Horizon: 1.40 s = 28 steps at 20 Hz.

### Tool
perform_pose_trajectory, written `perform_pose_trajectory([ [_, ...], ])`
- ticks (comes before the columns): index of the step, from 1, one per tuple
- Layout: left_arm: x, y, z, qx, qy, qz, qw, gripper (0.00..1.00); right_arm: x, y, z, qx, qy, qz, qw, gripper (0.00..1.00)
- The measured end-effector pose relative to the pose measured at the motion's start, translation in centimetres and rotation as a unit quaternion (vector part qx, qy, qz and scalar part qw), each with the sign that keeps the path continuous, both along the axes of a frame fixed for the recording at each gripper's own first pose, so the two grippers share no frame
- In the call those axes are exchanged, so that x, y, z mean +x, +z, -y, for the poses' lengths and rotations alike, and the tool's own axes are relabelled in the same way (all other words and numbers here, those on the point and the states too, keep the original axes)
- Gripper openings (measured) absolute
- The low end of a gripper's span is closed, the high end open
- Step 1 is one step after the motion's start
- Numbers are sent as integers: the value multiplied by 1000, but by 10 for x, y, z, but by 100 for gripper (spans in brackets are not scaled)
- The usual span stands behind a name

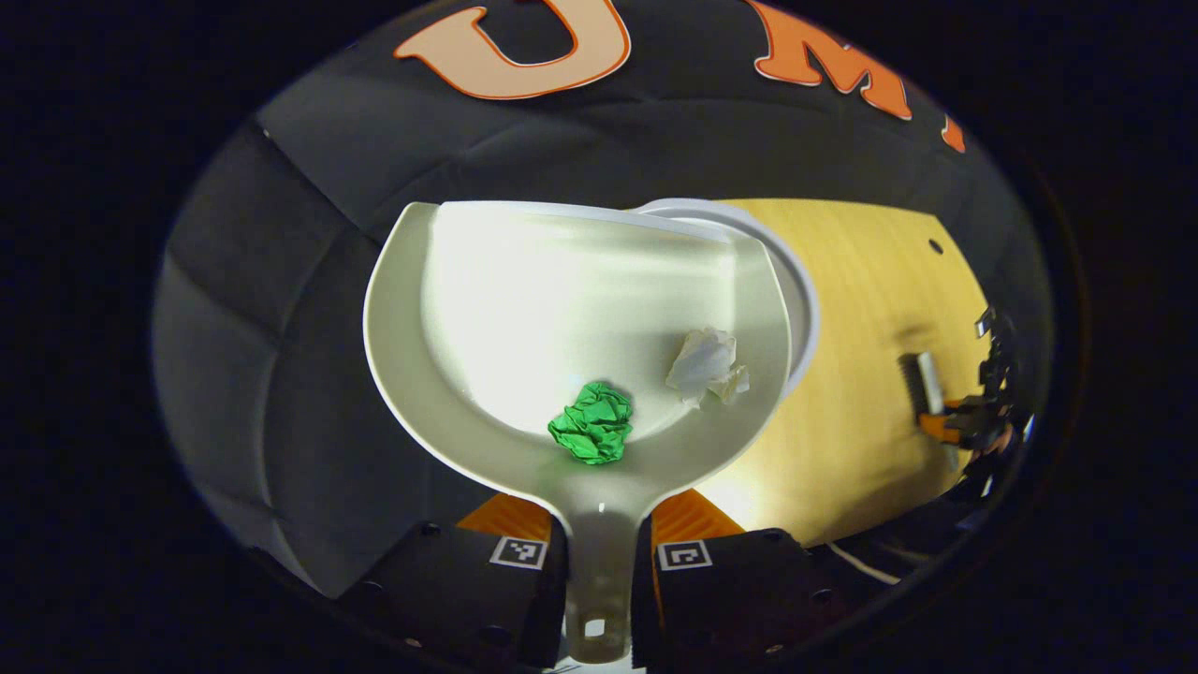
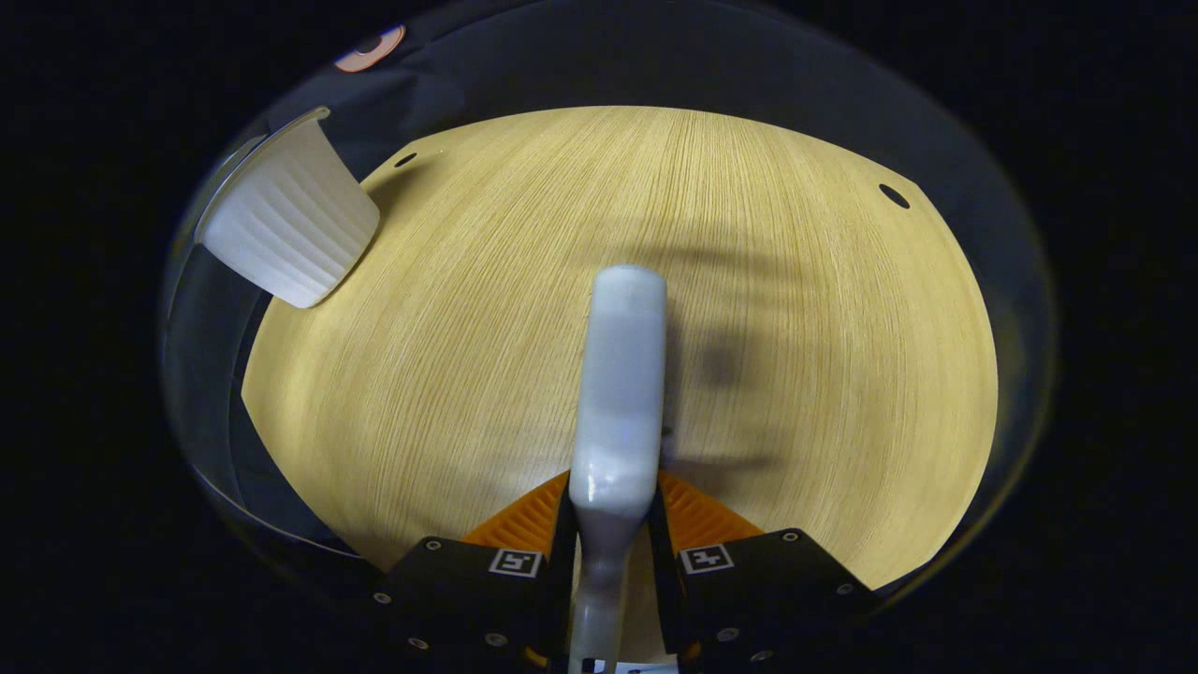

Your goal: Pick up the small broom and dustpan from the desktop, sweep the trash into the dustpan with the broom, and then empty the trash into the garbage bin.

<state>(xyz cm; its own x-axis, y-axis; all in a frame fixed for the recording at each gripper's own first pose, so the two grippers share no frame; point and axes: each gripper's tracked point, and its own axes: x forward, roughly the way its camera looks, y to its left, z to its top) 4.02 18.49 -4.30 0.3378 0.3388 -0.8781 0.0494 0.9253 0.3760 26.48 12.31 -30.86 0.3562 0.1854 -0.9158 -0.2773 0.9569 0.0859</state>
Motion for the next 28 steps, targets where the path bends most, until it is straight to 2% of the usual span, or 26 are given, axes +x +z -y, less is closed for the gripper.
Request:
perform_pose_trajectory([
  [1, 6, 4, -2, 50, -34, -6, 998, 29, 1, 2, 1, -1, -2, 2, 1000, 40],
  [2, 7, 8, -3, 112, -74, -21, 991, 29, 0, 2, 2, -2, -3, 2, 1000, 41],
  [3, 12, 14, 3, 166, -114, -39, 979, 28, -1, 3, 4, -2, -5, 2, 1000, 32],
  [5, 10, 5, 18, 230, -171, -66, 956, 28, 0, 6, 5, 2, -11, 5, 1000, 51],
  [6, 11, 0, 29, 250, -193, -80, 945, 28, 0, 8, 4, 5, -14, 8, 1000, 43],
  [8, 11, -16, 44, 299, -228, -98, 922, 28, 2, 13, 6, 11, -23, 15, 1000, 43],
  [11, 17, -33, 64, 365, -246, -94, 893, 28, 3, 21, 10, 17, -34, 24, 999, 44],
  [12, 19, -39, 73, 376, -244, -82, 890, 28, 3, 23, 12, 19, -38, 28, 999, 45],
  [13, 5, -43, 57, 370, -235, -71, 896, 28, 5, 26, 13, 21, -41, 32, 998, 44],
  [14, 9, -56, 77, 350, -224, -54, 908, 28, 7, 28, 15, 22, -48, 36, 998, 44],
  [15, 5, -70, 88, 318, -202, -38, 925, 28, 7, 34, 16, 27, -53, 43, 997, 44],
  [17, -1, -109, 131, 212, -150, 23, 965, 28, 12, 42, 19, 29, -65, 60, 996, 44],
  [18, 2, -128, 161, 154, -132, 63, 977, 28, 15, 47, 22, 29, -70, 68, 995, 44],
  [19, 3, -146, 194, 106, -117, 88, 984, 28, 15, 49, 23, 30, -72, 71, 994, 45],
  [21, 7, -178, 266, 18, -121, 133, 984, 28, 10, 45, 26, 20, -71, 64, 995, 45],
  [22, 5, -195, 315, -23, -130, 141, 981, 28, 5, 41, 26, 15, -67, 56, 996, 45],
  [23, 13, -211, 341, -63, -145, 148, 976, 28, -1, 39, 23, 16, -64, 47, 997, 45],
  [24, 11, -233, 390, -98, -154, 142, 973, 28, -7, 37, 21, 17, -62, 36, 997, 45],
  [25, 15, -247, 417, -128, -164, 143, 968, 28, -14, 35, 16, 21, -58, 25, 998, 45],
  [26, 5, -268, 466, -152, -167, 127, 966, 28, -20, 32, 11, 27, -57, 17, 998, 45],
  [28, -11, -310, 527, -191, -163, 105, 962, 28, -25, 33, 3, 41, -60, 7, 997, 45],
])
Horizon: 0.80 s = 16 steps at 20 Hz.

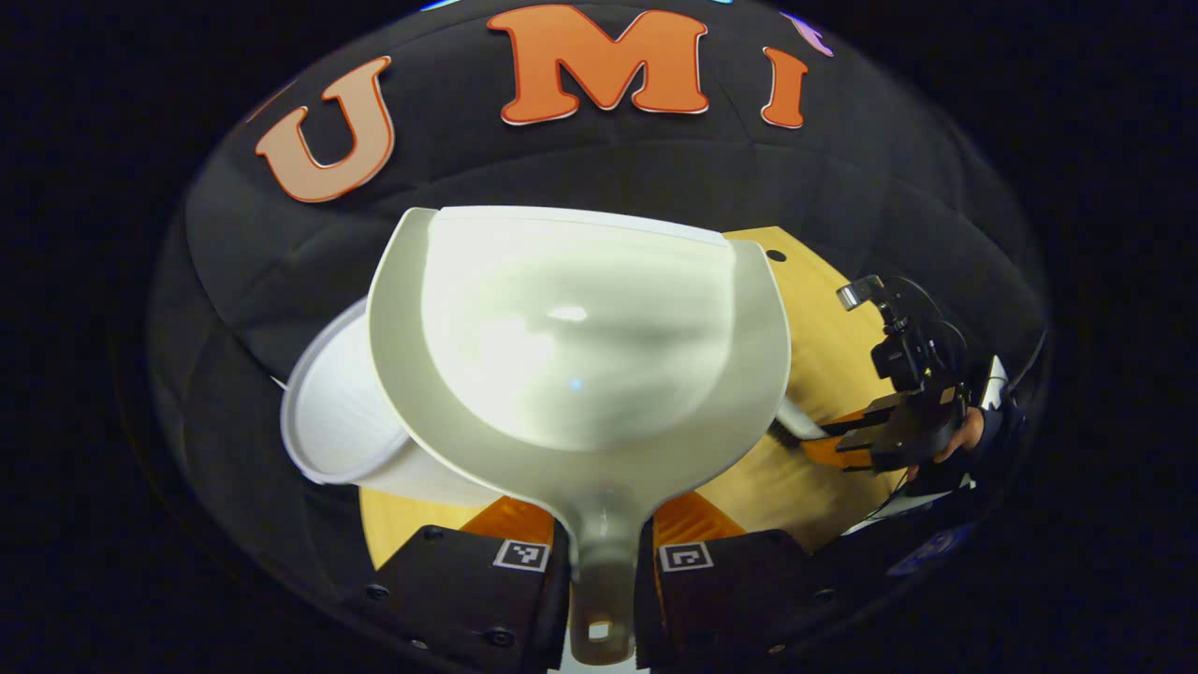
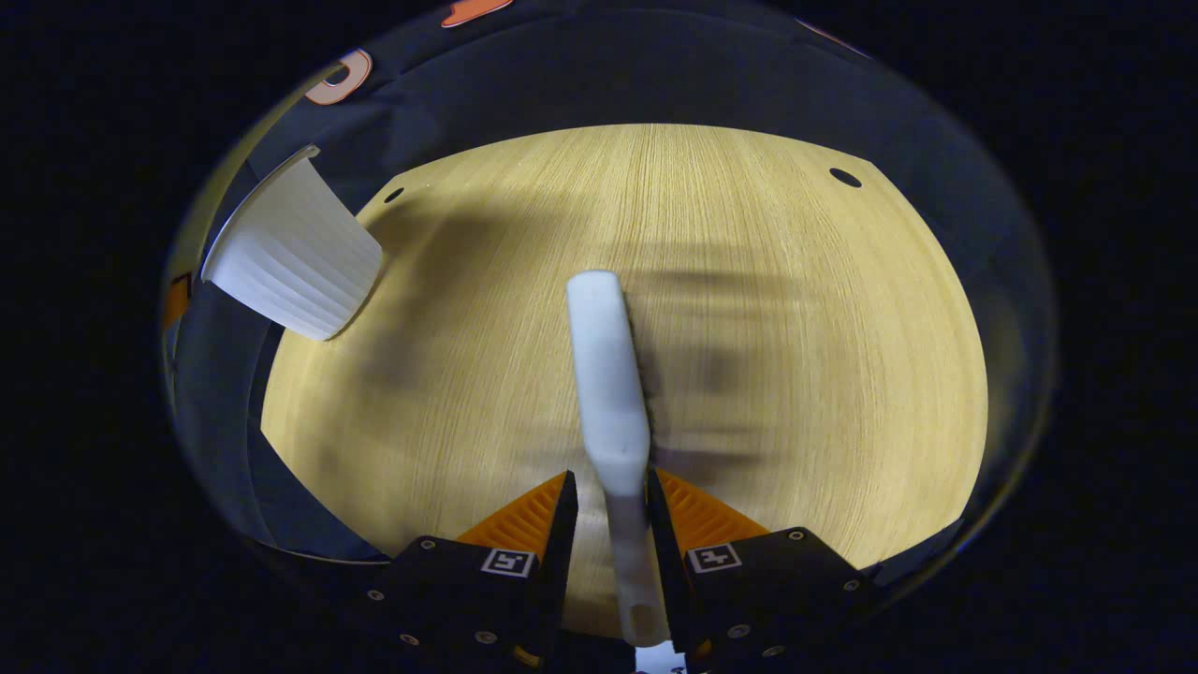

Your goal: Pick up the small broom and dustpan from the desktop, sweep the trash into the dustpan with the broom, and then empty the trash into the garbage bin.

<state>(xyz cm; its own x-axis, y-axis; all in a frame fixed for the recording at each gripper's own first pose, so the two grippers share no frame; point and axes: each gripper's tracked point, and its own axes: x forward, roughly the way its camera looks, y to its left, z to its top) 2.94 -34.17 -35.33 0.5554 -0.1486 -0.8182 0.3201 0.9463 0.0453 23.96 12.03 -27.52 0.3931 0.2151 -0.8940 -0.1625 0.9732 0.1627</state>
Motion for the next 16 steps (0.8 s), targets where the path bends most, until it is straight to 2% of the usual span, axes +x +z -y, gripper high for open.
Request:
perform_pose_trajectory([
  [1, 13, -4, -28, -20, 7, -17, 1000, 28, -2, 1, -3, 9, -3, -4, 1000, 45],
  [3, -4, -50, 17, -54, 31, -68, 996, 28, -6, 4, -8, 20, -5, -10, 1000, 45],
  [4, -6, -66, 24, -68, 45, -85, 993, 29, -10, 4, -10, 22, -5, -12, 1000, 41],
  [5, -10, -82, 29, -74, 54, -104, 990, 29, -12, 5, -10, 25, -6, -14, 1000, 46],
  [11, -16, -144, 38, -77, 95, -158, 980, 29, -13, 5, -11, 32, -20, -15, 999, 44],
  [16, -14, -183, 53, -63, 108, -195, 973, 30, -15, 5, -12, 30, -23, -16, 999, 44],
])
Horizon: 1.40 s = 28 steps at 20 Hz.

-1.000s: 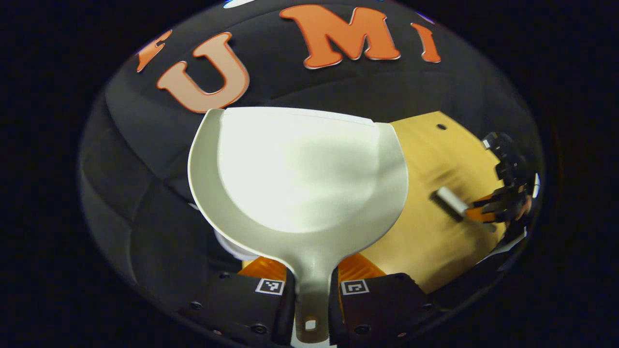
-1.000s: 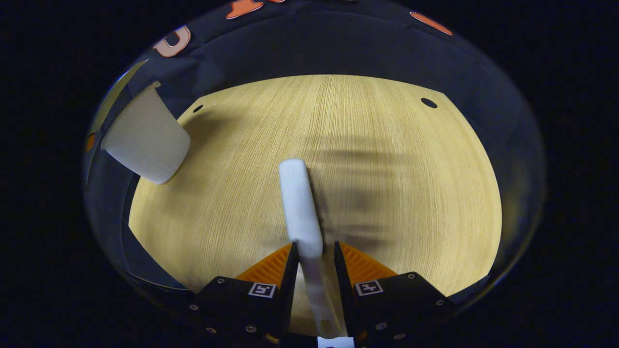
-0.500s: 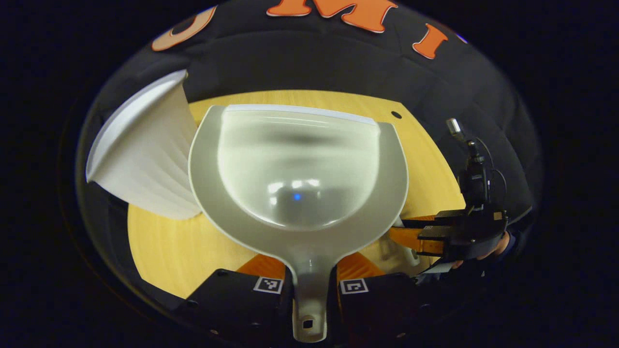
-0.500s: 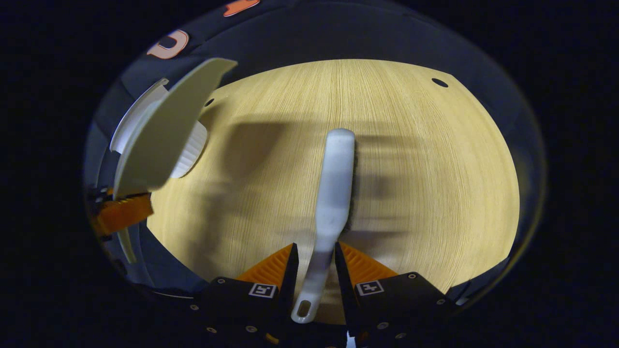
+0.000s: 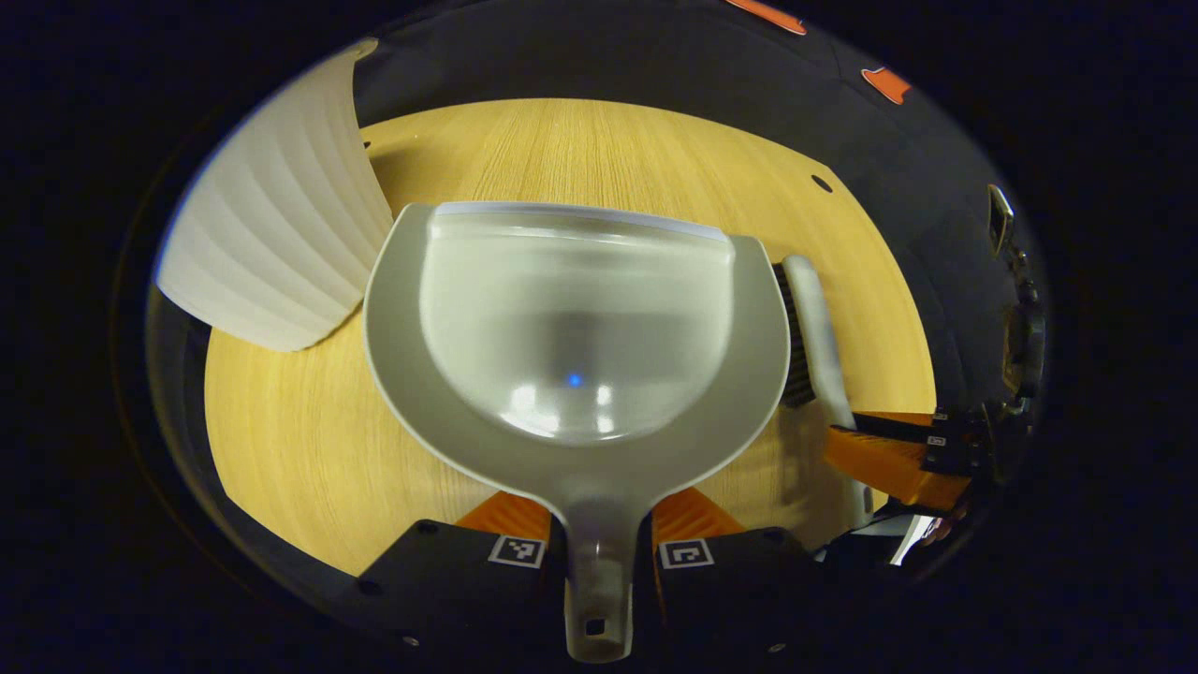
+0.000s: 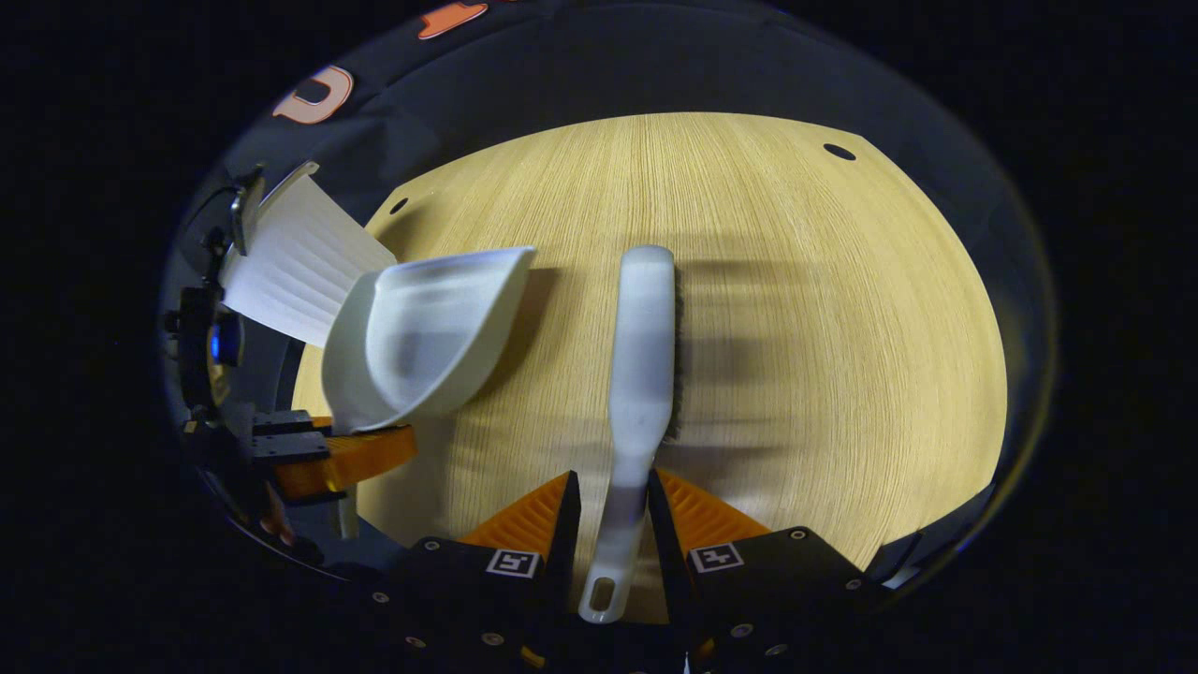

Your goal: Pick up the small broom and dustpan from the desktop, sweep the trash into the dustpan with the broom, and then empty the trash into the garbage bin.

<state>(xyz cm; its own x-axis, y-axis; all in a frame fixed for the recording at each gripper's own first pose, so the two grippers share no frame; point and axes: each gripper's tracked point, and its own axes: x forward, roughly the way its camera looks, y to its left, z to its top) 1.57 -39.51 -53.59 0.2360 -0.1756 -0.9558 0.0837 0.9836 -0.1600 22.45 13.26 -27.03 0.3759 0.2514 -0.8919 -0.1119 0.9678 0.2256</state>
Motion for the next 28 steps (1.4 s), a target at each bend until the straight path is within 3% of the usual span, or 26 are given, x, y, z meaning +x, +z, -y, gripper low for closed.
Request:
perform_pose_trajectory([
  [3, 4, -11, 5, 5, -1, -28, 1000, 31, -1, 0, 0, 0, 1, 2, 1000, 44],
  [7, 23, -4, 8, 11, -5, -22, 1000, 33, 1, 3, 0, 3, -7, 8, 1000, 49],
  [8, 30, 4, 12, 12, -12, -15, 1000, 36, 2, 3, 0, 5, -10, 9, 1000, 42],
  [9, 36, 10, 15, 18, -17, -9, 1000, 39, 4, 2, 0, 6, -12, 9, 1000, 54],
  [13, 31, 16, 13, 22, -33, 8, 999, 53, 9, 8, 3, 10, -19, 21, 1000, 57],
  [14, 31, 20, 12, 22, -34, 14, 999, 54, 11, 11, 5, 8, -23, 29, 999, 51],
  [15, 30, 21, 11, 22, -35, 18, 999, 58, 14, 18, 8, 6, -27, 41, 999, 61],
  [17, 29, 31, 10, 25, -47, 30, 998, 63, 21, 29, 15, -1, -35, 67, 997, 68],
  [20, 44, 56, -5, 62, -61, 90, 992, 75, 35, 51, 23, -11, -53, 121, 991, 76],
  [21, 54, 70, -6, 70, -66, 118, 988, 74, 39, 62, 26, -13, -58, 141, 988, 69],
  [22, 64, 87, -6, 74, -68, 150, 984, 83, 43, 71, 29, -15, -63, 161, 985, 80],
  [23, 74, 101, -5, 76, -69, 175, 979, 86, 49, 81, 31, -16, -68, 181, 981, 72],
  [24, 77, 110, -5, 77, -65, 201, 974, 87, 53, 91, 34, -20, -74, 202, 976, 82],
  [28, 84, 153, 5, 58, -39, 305, 950, 87, 72, 139, 41, -34, -85, 300, 950, 85],
])
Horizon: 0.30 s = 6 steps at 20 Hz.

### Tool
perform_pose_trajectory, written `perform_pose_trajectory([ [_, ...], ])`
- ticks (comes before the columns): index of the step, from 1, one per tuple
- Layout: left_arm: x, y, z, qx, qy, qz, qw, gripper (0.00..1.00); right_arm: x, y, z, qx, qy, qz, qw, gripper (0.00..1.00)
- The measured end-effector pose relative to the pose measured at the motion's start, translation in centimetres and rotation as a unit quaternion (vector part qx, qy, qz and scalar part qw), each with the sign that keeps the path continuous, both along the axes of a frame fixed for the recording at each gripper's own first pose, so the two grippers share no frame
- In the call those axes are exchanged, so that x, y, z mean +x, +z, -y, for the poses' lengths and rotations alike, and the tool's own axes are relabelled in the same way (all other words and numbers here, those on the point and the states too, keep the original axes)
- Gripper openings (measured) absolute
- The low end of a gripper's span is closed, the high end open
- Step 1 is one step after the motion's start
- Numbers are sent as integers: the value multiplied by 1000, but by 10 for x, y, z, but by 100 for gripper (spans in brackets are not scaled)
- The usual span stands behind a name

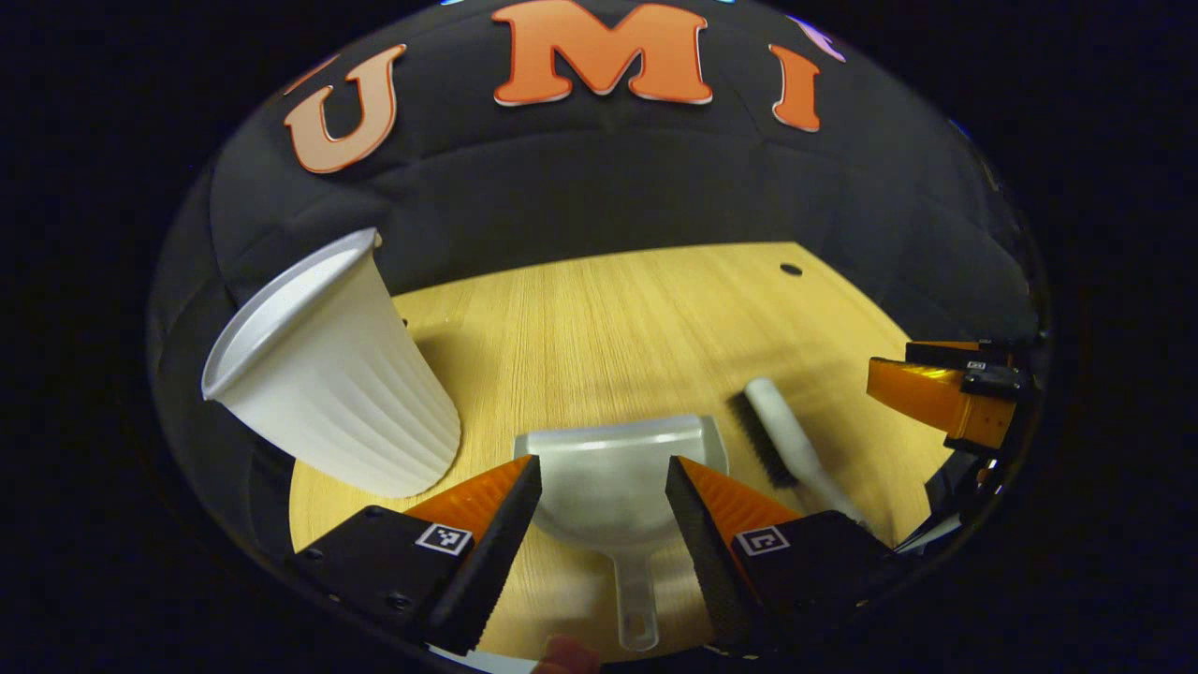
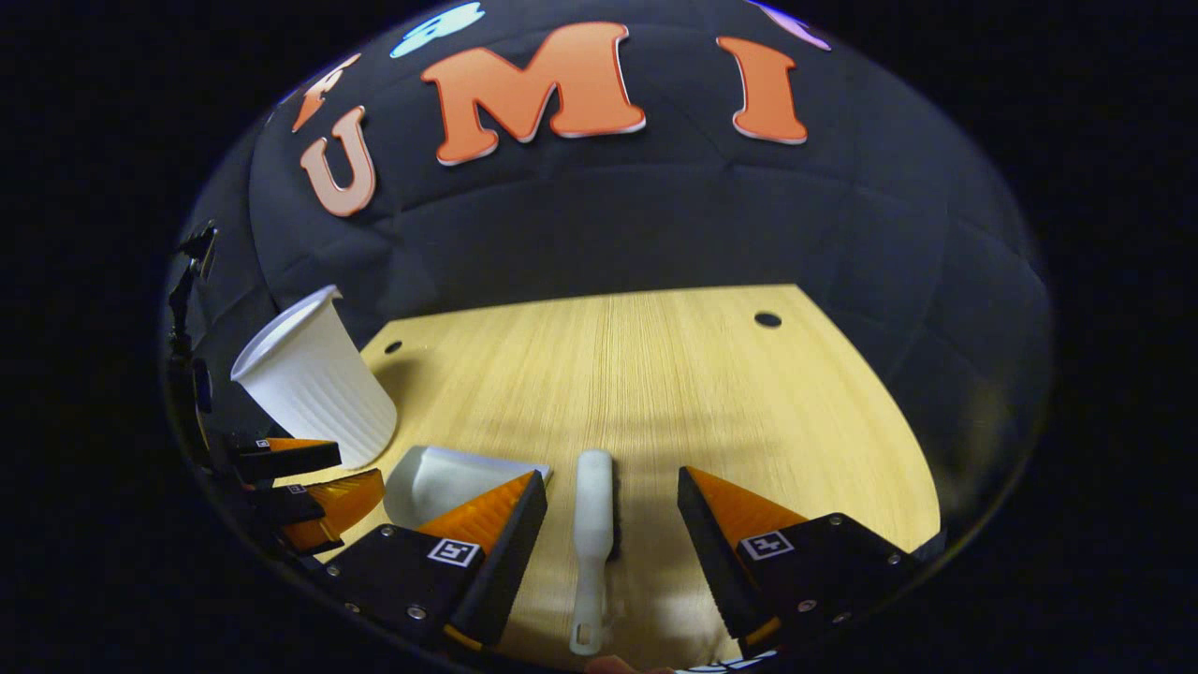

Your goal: Pick up the small broom and dustpan from the desktop, sweep the trash into the dustpan with the broom, and then empty the trash into the garbage bin.

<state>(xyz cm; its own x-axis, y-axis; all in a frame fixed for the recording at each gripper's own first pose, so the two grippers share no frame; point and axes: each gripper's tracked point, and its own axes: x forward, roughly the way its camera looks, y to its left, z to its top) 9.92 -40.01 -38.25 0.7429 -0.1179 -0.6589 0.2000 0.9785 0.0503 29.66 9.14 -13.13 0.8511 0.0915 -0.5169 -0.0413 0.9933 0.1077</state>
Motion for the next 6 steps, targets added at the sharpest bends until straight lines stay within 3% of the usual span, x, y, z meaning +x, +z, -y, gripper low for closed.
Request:
perform_pose_trajectory([
  [3, 4, 23, -8, -38, 16, 85, 996, 87, 11, 50, 0, -2, -2, 90, 996, 86],
  [6, 2, 49, -5, -47, 24, 160, 986, 86, 15, 93, 7, -31, -13, 173, 984, 86],
])
